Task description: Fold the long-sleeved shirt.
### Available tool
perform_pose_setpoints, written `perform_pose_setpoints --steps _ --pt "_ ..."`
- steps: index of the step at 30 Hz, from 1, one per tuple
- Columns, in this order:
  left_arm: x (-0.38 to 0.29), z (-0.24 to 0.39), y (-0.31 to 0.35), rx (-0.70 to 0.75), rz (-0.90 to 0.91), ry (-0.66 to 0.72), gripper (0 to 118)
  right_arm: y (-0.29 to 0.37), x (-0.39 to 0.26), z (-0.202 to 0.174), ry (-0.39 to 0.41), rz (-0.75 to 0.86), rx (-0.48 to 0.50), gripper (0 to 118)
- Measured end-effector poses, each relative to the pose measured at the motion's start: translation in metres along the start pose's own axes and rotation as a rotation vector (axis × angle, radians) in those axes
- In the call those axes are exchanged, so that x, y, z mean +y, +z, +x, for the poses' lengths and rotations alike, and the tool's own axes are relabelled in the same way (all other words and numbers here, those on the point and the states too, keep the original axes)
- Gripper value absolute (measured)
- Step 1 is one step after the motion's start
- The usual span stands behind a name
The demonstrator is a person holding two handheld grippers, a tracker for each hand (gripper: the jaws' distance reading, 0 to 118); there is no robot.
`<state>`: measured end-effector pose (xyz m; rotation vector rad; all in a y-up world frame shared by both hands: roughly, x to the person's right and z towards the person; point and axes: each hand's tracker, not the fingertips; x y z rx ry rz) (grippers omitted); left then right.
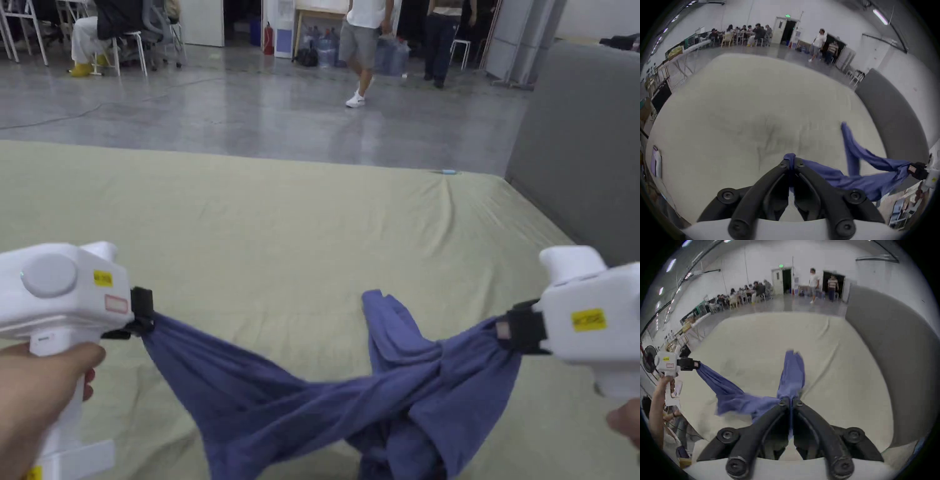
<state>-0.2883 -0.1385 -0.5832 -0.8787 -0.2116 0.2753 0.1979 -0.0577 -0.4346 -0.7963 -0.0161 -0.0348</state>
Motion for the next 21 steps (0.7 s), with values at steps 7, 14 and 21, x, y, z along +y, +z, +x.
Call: perform_pose_setpoints --steps 7,14,21 --pt "0.12 0.008 0.065 0.006 0.144 0.032 0 0.042 0.144 0.022 0.011 0.145 -0.108 0" --pt "0.23 0.029 0.103 0.069 0.267 0.024 0 0.047 0.271 0.02 -0.008 0.227 -0.135 0" --pt "0.284 0.039 0.133 -0.037 0.389 0.184 0 0.062 0.345 0.01 -0.031 0.367 -0.237 0"
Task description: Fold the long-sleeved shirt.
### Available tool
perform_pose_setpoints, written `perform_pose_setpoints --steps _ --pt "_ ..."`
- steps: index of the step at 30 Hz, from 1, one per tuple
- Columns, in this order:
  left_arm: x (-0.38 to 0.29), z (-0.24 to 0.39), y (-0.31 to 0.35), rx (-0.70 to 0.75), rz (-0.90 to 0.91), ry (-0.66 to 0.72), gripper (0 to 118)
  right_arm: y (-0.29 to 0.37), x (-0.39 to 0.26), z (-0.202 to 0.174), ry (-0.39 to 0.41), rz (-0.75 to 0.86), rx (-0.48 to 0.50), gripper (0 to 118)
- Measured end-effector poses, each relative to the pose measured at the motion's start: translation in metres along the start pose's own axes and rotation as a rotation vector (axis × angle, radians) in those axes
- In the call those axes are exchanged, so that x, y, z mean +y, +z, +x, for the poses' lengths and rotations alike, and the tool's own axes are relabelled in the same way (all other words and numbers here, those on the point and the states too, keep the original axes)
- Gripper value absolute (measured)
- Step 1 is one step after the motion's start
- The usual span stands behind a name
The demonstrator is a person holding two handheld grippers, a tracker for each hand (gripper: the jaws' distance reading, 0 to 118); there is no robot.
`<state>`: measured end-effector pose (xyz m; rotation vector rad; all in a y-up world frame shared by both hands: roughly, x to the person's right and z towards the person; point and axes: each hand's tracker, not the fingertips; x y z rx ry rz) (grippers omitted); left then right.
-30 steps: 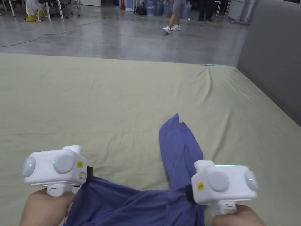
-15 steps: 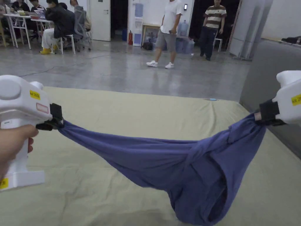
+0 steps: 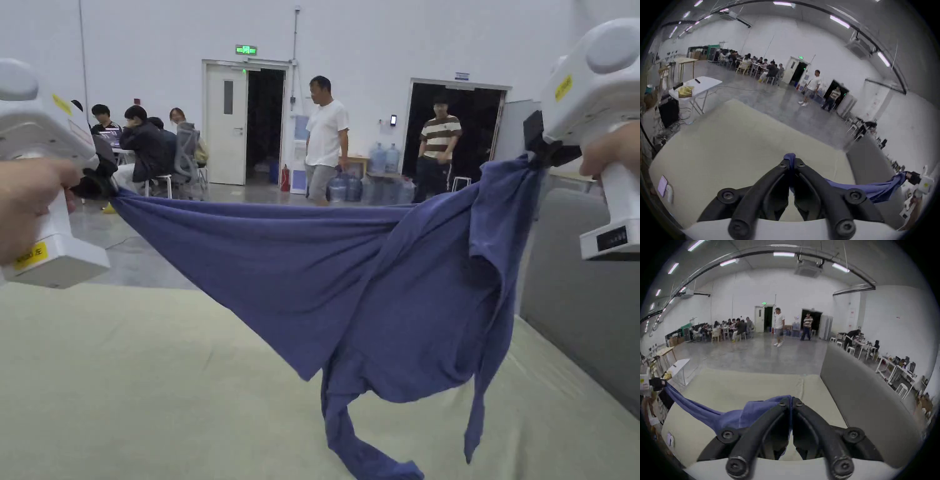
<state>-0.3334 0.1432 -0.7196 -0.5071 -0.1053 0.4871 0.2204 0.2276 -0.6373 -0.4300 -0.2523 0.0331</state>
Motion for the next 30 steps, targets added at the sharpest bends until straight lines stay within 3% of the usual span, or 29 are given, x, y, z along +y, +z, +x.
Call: perform_pose_setpoints --steps 7,9,13,19,22,30 --pt "-0.018 -0.014 -0.018 0.03 -0.016 -0.044 0 -0.012 -0.021 0.015 -0.043 -0.01 0.028 0" --pt "-0.039 -0.029 -0.029 0.042 -0.083 -0.045 0 -0.02 -0.051 0.019 -0.015 -0.037 0.052 0" --pt "-0.103 -0.069 -0.053 0.088 -0.203 -0.092 0 -0.044 -0.149 0.016 0.098 -0.134 0.108 0" --pt "-0.236 -0.142 -0.089 0.164 -0.475 -0.097 0 -0.065 -0.336 0.007 0.108 -0.351 0.186 0" --pt "-0.3 -0.167 -0.085 0.185 -0.566 -0.154 0 -0.058 -0.412 0.004 0.172 -0.453 0.204 0" --pt "-0.372 -0.207 -0.023 0.168 -0.666 -0.166 0 0.018 -0.511 0.02 0.261 -0.522 0.245 0"
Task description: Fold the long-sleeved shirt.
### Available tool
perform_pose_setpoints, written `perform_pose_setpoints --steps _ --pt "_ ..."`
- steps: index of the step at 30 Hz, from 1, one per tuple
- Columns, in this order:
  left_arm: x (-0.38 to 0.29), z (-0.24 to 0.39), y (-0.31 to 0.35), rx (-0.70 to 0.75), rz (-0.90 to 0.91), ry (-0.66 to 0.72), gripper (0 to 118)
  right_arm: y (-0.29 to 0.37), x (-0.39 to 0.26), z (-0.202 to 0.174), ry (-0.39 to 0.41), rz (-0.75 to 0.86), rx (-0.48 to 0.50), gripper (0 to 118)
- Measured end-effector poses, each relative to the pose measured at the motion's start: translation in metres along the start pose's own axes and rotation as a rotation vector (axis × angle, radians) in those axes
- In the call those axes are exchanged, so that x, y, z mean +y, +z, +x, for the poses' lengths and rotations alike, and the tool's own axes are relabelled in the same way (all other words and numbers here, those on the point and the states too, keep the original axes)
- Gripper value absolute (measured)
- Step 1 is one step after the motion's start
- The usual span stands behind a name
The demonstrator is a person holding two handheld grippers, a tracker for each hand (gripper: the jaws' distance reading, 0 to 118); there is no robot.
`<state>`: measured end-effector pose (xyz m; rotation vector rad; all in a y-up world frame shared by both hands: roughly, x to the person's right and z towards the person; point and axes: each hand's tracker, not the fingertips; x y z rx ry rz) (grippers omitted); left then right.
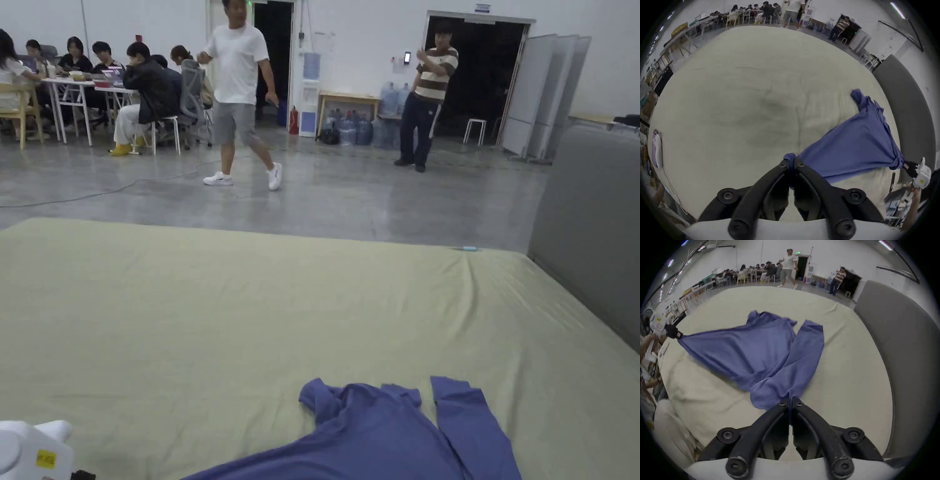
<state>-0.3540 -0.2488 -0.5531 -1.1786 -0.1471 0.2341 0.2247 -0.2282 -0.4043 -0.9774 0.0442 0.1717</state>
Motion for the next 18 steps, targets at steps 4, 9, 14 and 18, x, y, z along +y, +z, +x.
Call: perform_pose_setpoints --steps 4,9,14,18 --pt "-0.032 -0.008 0.012 0.003 0.003 -0.038 0 0.015 -0.035 -0.014 0.021 -0.018 -0.001 0" --pt "-0.074 -0.021 0.015 -0.028 -0.029 -0.03 0 0.022 -0.069 -0.029 0.022 -0.066 0.002 0" --pt "-0.106 -0.028 0.001 -0.015 -0.066 -0.022 0 0.005 -0.094 -0.04 0.022 -0.166 0.009 0" --pt "-0.115 -0.037 -0.021 -0.01 -0.088 0.02 0 -0.015 -0.102 -0.038 -0.031 -0.221 0.0 0"
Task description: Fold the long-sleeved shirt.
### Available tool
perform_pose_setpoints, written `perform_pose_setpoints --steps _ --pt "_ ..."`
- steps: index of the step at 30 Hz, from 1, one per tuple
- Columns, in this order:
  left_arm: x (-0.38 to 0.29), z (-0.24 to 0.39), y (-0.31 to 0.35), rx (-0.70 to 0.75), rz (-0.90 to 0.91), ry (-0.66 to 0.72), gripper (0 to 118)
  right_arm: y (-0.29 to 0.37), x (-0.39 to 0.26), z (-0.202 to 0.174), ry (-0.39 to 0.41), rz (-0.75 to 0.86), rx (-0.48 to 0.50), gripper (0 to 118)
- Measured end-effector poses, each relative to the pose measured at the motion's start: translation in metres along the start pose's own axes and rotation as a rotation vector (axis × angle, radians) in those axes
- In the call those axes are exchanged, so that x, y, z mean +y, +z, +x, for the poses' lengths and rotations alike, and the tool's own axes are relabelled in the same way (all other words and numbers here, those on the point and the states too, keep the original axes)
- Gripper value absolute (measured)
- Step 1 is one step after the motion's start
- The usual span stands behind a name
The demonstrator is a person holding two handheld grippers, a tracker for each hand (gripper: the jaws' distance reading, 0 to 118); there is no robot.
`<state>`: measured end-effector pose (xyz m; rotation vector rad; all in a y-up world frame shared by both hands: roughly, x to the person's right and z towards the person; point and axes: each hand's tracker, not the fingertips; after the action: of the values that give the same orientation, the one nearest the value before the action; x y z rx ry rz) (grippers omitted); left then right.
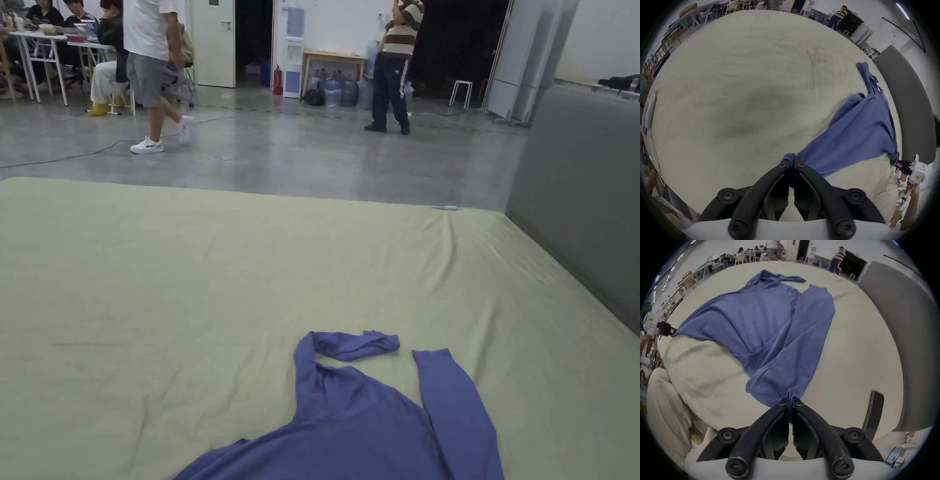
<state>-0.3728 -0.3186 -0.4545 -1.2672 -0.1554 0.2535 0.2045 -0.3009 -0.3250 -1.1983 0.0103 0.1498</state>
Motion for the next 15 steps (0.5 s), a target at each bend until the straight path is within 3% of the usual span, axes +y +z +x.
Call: perform_pose_setpoints --steps 2,6,7,8,9,10,11,12,14,15 --pt "-0.004 -0.004 -0.006 -0.005 0.009 0.001 0 -0.011 -0.004 0.003 -0.054 -0.035 0.019 0" --pt "-0.004 -0.007 -0.003 -0.026 0.016 0.034 0 -0.026 -0.009 0.0 -0.055 -0.027 0.004 0" --pt "-0.004 -0.006 -0.003 -0.024 0.015 0.027 0 -0.028 -0.008 0.0 -0.061 -0.021 -0.001 2" --pt "-0.003 -0.005 -0.003 -0.022 0.015 0.033 0 -0.027 -0.005 0.001 -0.074 -0.012 -0.003 12" --pt "0.0 -0.005 0.0 -0.025 0.014 0.053 16 -0.025 -0.002 0.004 -0.085 -0.007 -0.011 31" --pt "-0.002 -0.003 0.008 -0.031 0.028 0.092 54 -0.019 0.003 0.006 -0.091 -0.014 -0.067 58" --pt "-0.002 0.0 0.021 -0.021 0.069 0.119 107 -0.007 0.009 0.01 -0.094 -0.02 -0.122 81" --pt "-0.003 0.005 0.033 -0.022 0.107 0.123 117 0.009 0.011 0.016 -0.113 0.026 -0.132 84" --pt "-0.007 0.013 0.072 -0.127 0.288 0.115 114 0.058 0.01 0.029 -0.209 0.186 -0.046 84" --pt "-0.01 0.017 0.084 -0.105 0.26 0.088 114 0.076 0.008 0.03 -0.244 0.23 -0.011 84"
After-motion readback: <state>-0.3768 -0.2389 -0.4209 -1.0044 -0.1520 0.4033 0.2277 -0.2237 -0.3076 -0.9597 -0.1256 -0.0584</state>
